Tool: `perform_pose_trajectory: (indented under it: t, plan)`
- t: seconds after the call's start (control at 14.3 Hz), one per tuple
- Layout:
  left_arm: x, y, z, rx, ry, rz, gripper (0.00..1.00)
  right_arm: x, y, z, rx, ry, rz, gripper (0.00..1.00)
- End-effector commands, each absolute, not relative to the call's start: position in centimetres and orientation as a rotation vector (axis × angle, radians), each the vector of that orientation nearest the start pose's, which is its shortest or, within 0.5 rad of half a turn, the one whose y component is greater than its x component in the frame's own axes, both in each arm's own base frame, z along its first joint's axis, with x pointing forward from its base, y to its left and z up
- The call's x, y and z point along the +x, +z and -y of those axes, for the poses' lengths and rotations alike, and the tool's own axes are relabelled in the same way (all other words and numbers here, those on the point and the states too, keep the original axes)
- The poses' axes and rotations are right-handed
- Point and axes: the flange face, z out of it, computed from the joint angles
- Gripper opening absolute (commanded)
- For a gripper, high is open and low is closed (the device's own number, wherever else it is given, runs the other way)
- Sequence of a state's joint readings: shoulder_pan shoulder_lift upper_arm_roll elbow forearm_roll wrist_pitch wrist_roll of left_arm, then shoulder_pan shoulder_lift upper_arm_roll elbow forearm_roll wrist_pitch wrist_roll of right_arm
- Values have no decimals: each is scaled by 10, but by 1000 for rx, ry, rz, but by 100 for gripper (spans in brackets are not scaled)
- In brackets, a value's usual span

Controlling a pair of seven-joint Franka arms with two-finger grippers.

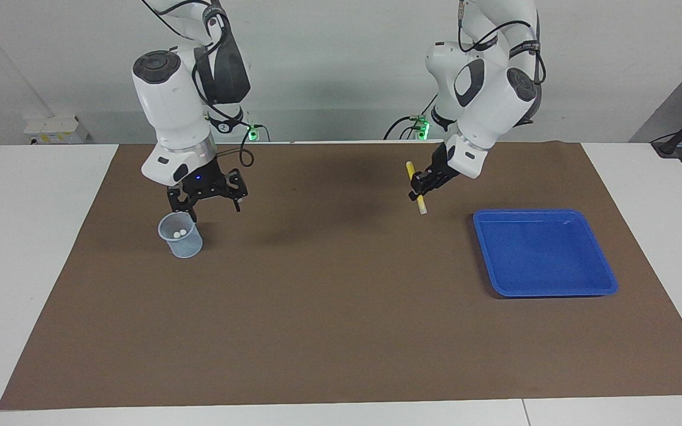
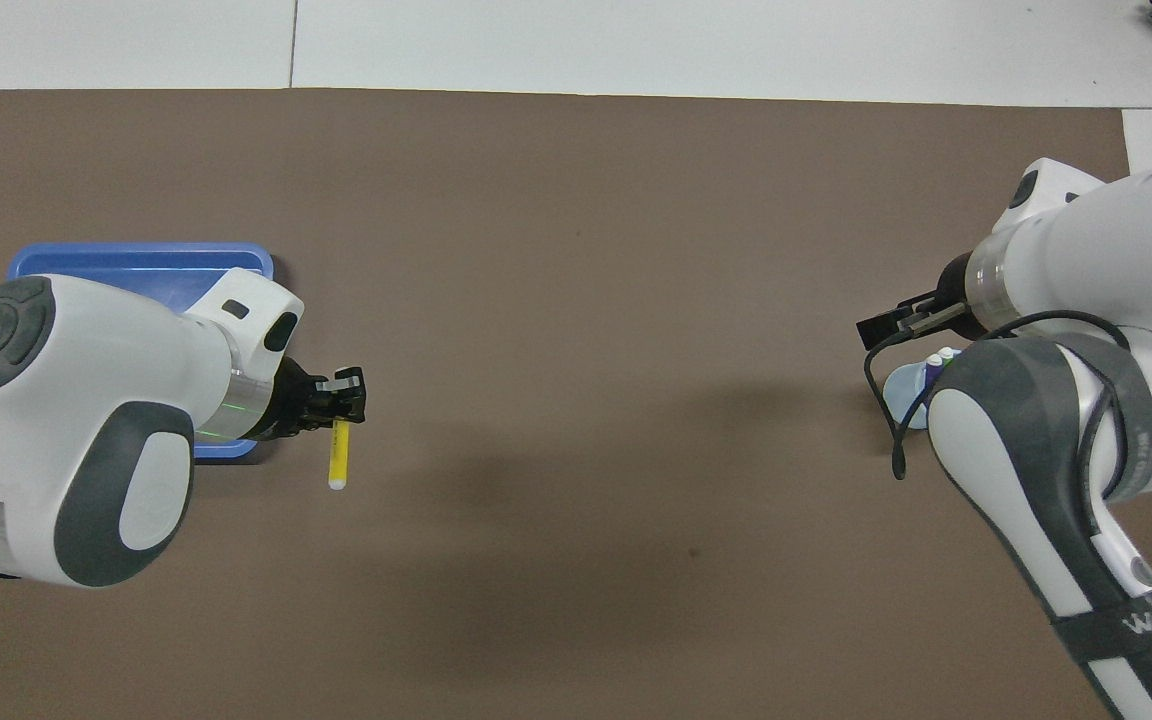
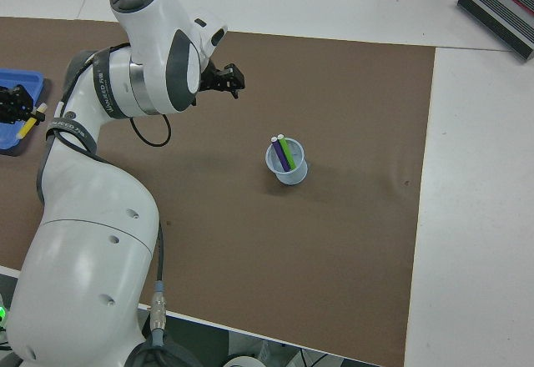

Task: Right arm passes pens to left for tray arrangement
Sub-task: 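Carry the pen to the tray with the left gripper while the right gripper returns, then lower the yellow pen into the tray and open the left gripper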

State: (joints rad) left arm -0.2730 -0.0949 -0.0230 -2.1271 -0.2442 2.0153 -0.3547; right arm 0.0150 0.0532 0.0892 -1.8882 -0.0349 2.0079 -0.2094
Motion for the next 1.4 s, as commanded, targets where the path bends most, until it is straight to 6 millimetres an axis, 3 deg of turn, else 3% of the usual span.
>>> perform_pose_trajectory:
  t: [0.0, 0.14, 0.28, 0.49, 0.7, 1.05, 1.19, 1.33]
  plan:
    - [489, 454, 136, -3248, 139, 66, 0, 581, 454, -30, -3151, -63, 504, 100]
    - [496, 451, 109, -3202, 121, -14, 0, 580, 443, -17, -3154, -52, 479, 100]
    - [503, 442, 79, -3157, 113, -89, 0, 578, 430, -2, -3158, -47, 432, 90]
    - [516, 424, 51, -3141, 99, -130, 0, 575, 408, 2, -3154, -31, 404, 84]
    - [529, 402, 38, -3131, 72, -116, 0, 571, 398, 2, -3151, -4, 356, 79]
    - [544, 367, 34, -3111, 44, -133, 0, 564, 385, 7, -3148, 27, 321, 77]
    - [548, 353, 33, -3112, 46, -134, 0, 564, 385, 8, -3148, 27, 319, 59]
    - [553, 338, 27, -3113, 35, -149, 0, 564, 384, 9, -3148, 32, 314, 53]
